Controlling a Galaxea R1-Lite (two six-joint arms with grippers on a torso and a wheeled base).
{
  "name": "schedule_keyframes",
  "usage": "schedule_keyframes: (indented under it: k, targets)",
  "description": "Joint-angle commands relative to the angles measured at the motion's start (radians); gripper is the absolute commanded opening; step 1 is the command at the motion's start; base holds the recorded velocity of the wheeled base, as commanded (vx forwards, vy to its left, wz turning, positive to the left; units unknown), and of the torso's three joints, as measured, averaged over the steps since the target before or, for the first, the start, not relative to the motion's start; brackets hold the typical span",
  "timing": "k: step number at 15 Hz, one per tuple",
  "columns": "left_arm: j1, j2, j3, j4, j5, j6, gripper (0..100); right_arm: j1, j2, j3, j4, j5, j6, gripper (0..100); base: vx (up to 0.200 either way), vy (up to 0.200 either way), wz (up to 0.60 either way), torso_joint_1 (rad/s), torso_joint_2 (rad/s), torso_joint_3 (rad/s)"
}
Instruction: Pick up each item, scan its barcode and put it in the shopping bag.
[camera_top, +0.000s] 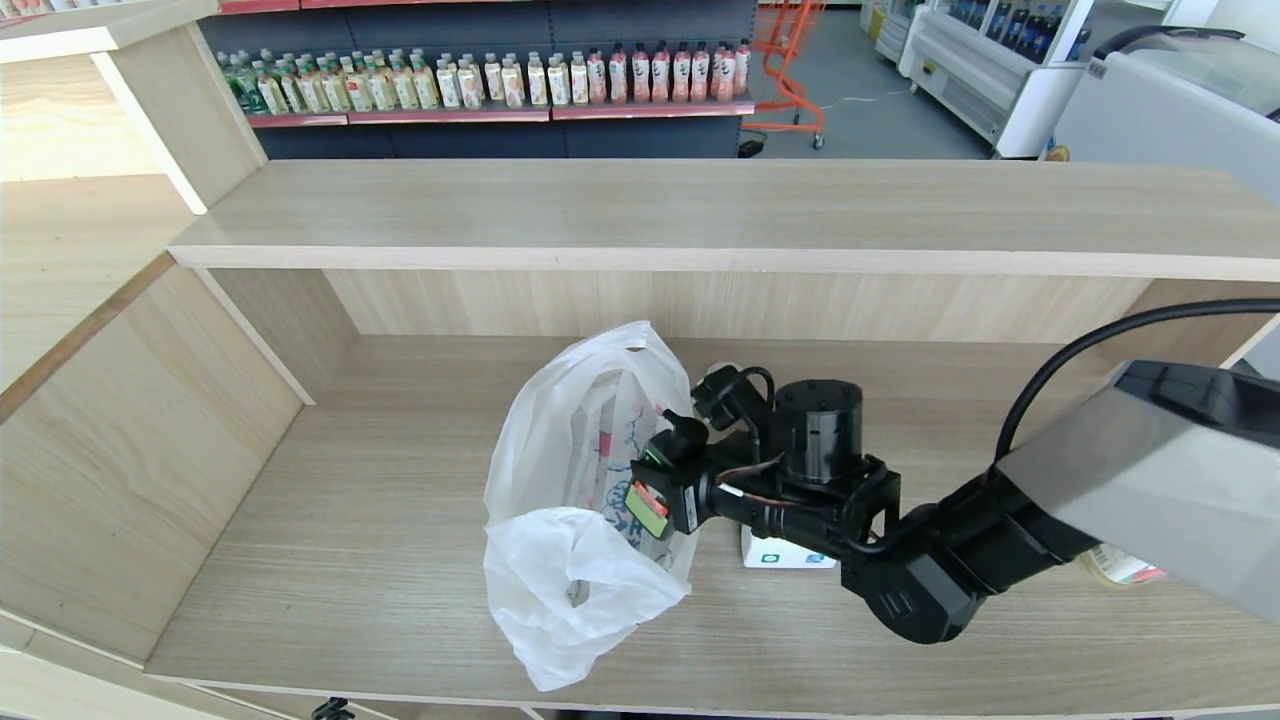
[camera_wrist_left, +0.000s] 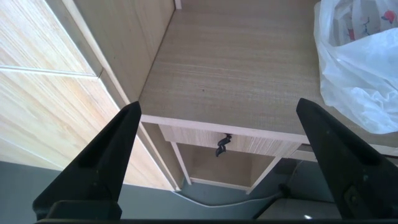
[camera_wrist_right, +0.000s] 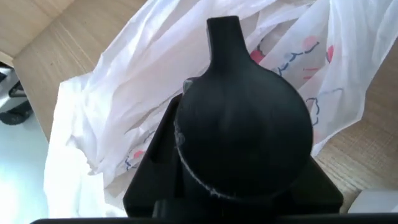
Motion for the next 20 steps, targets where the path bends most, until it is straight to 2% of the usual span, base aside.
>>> schedule_keyframes:
  k: [1, 3, 4, 6, 8, 9, 12, 15, 18, 20]
  targets:
    - [0.002, 0.000, 0.000, 0.000, 0.000, 0.000, 100, 0.001, 0.045, -0.005, -0.003, 0.000, -0.029, 0, 0.000, 0.000, 0.00, 0.000, 0.00, 0.000]
    - [0.000, 0.000, 0.000, 0.000, 0.000, 0.000, 100, 0.005, 0.056, -0.017, -0.011, 0.000, -0.046, 0, 0.000, 0.000, 0.00, 0.000, 0.00, 0.000]
    - [0.000, 0.001, 0.000, 0.000, 0.000, 0.000, 100, 0.006, 0.058, -0.024, -0.015, 0.000, -0.043, 100, 0.000, 0.000, 0.00, 0.000, 0.00, 0.000]
    - [0.000, 0.000, 0.000, 0.000, 0.000, 0.000, 100, 0.008, 0.050, -0.039, -0.018, 0.002, -0.012, 100, 0.000, 0.000, 0.00, 0.000, 0.00, 0.000]
    - [0.000, 0.000, 0.000, 0.000, 0.000, 0.000, 100, 0.006, 0.007, -0.054, -0.015, 0.003, 0.149, 100, 0.000, 0.000, 0.00, 0.000, 0.00, 0.000]
    - [0.000, 0.000, 0.000, 0.000, 0.001, 0.000, 100, 0.001, -0.013, -0.054, -0.012, 0.009, 0.186, 100, 0.000, 0.000, 0.00, 0.000, 0.00, 0.000]
    - [0.000, 0.000, 0.000, 0.000, 0.001, 0.000, 100, -0.031, -0.155, 0.033, -0.008, 0.012, 0.361, 100, 0.000, 0.000, 0.00, 0.000, 0.00, 0.000]
    - [0.000, 0.000, 0.000, 0.000, 0.001, 0.000, 100, -0.046, -0.375, 0.202, -0.006, 0.022, 0.456, 100, 0.000, 0.000, 0.00, 0.000, 0.00, 0.000]
    - [0.000, 0.000, 0.000, 0.000, 0.000, 0.000, 100, -0.083, -0.544, 0.334, -0.003, 0.019, 0.440, 100, 0.000, 0.000, 0.00, 0.000, 0.00, 0.000]
    - [0.000, 0.000, 0.000, 0.000, 0.000, 0.000, 100, -0.126, -0.628, 0.394, 0.018, 0.012, 0.316, 100, 0.000, 0.000, 0.00, 0.000, 0.00, 0.000]
